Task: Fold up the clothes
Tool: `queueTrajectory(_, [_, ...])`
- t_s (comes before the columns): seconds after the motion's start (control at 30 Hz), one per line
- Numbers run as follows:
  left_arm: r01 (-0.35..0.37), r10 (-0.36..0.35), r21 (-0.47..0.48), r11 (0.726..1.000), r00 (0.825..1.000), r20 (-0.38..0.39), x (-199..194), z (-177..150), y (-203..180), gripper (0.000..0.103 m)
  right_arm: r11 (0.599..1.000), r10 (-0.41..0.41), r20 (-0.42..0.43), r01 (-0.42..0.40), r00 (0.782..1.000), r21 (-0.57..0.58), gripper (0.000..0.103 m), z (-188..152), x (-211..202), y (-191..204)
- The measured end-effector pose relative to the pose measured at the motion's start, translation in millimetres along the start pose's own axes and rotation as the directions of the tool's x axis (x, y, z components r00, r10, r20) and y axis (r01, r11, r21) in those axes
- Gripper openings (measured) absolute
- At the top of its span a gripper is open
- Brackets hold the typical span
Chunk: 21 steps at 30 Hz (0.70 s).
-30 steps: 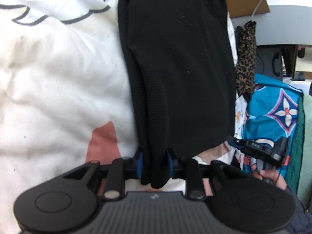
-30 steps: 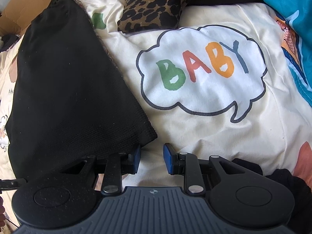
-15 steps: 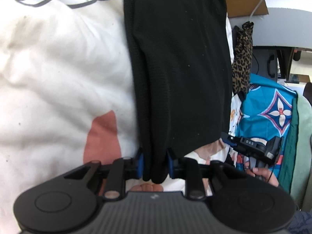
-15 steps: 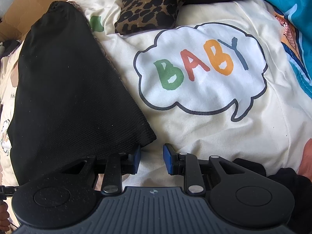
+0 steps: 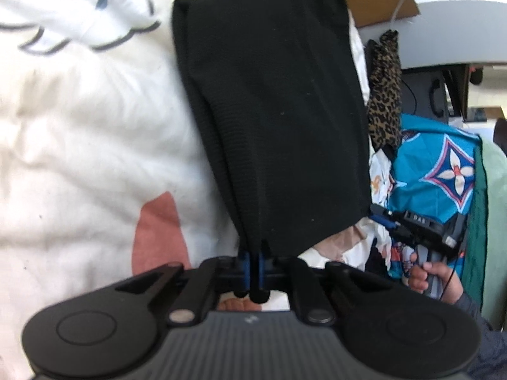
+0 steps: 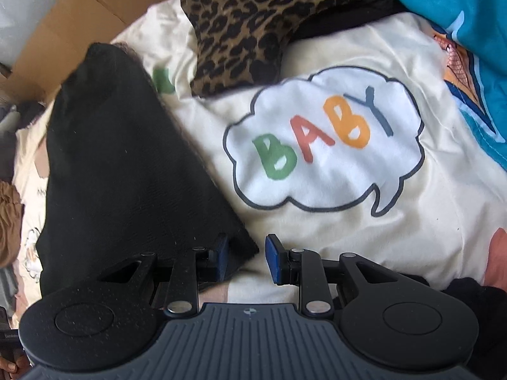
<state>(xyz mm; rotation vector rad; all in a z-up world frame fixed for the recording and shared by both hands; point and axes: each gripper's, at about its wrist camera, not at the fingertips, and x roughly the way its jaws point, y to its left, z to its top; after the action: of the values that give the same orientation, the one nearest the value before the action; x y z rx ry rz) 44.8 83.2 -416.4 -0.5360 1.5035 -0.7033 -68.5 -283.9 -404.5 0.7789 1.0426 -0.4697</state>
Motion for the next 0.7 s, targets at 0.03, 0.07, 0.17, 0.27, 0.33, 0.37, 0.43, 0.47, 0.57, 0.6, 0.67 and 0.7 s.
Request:
queueTrajectory(0.03, [-0.005,0.005,0.007,1.0,1.0,0.003,-2.8,-0.1,-0.6,0.005,1.0,0.003,0.001,-0.003,1.0,-0.013,0.032,-0.3,-0.1,0.7])
queueTrajectory(0.07, [-0.01,0.01,0.014,1.0,1.0,0.007,-6.5,0.2,-0.6,0.005,0.999,0.003,-0.001,-0.003,1.0,-0.033,0.032,-0.9,1.0,2.2])
queueTrajectory(0.17, [-0.029,0.029,0.031,0.999,0.999,0.014,-17.2,3.6,-0.4,0.005,0.996,0.019,-0.008,-0.019,1.0,-0.084,0.033,-3.8,5.7,9.4])
queueTrajectory(0.27, [-0.068,0.068,0.057,0.996,0.998,0.014,-25.2,9.5,-0.8,0.005,0.991,0.039,-0.015,-0.041,0.999,-0.127,0.033,-6.7,11.0,19.7])
queueTrajectory(0.33, [-0.096,0.095,0.072,0.993,0.995,0.016,-27.9,14.2,-2.7,0.005,0.986,0.053,-0.017,-0.055,0.998,-0.158,0.033,-9.0,14.2,27.6])
queueTrajectory(0.37, [-0.108,0.107,0.08,0.991,0.994,0.016,-28.1,15.9,-4.3,0.005,0.983,0.055,-0.018,-0.057,0.998,-0.177,0.033,-9.9,16.0,32.0])
queueTrajectory(0.43, [-0.124,0.123,0.096,0.988,0.992,0.013,-27.3,18.1,-6.3,0.005,0.978,0.047,-0.024,-0.051,0.999,-0.204,0.033,-11.0,20.8,38.5])
queueTrajectory(0.47, [-0.13,0.129,0.101,0.986,0.992,0.012,-26.0,19.0,-7.6,0.005,0.975,0.04,-0.028,-0.045,0.999,-0.216,0.033,-11.5,23.4,40.9])
queueTrajectory(0.57, [-0.143,0.144,0.118,0.983,0.99,0.008,-22.3,20.9,-11.2,0.005,0.967,0.035,-0.043,-0.044,0.998,-0.25,0.033,-11.2,31.1,45.6])
queueTrajectory(0.6, [-0.148,0.148,0.123,0.981,0.989,0.007,-21.4,21.4,-12.1,0.005,0.964,0.038,-0.045,-0.048,0.998,-0.26,0.033,-10.6,33.1,46.9])
queueTrajectory(0.67, [-0.159,0.16,0.139,0.977,0.987,0.009,-20.7,22.7,-14.5,0.005,0.96,0.047,-0.047,-0.058,0.998,-0.272,0.033,-9.1,36.1,48.9])
queueTrajectory(0.7, [-0.168,0.168,0.149,0.974,0.986,0.014,-23.2,24.4,-15.1,0.005,0.959,0.053,-0.048,-0.064,0.997,-0.276,0.033,-8.7,37.0,50.1])
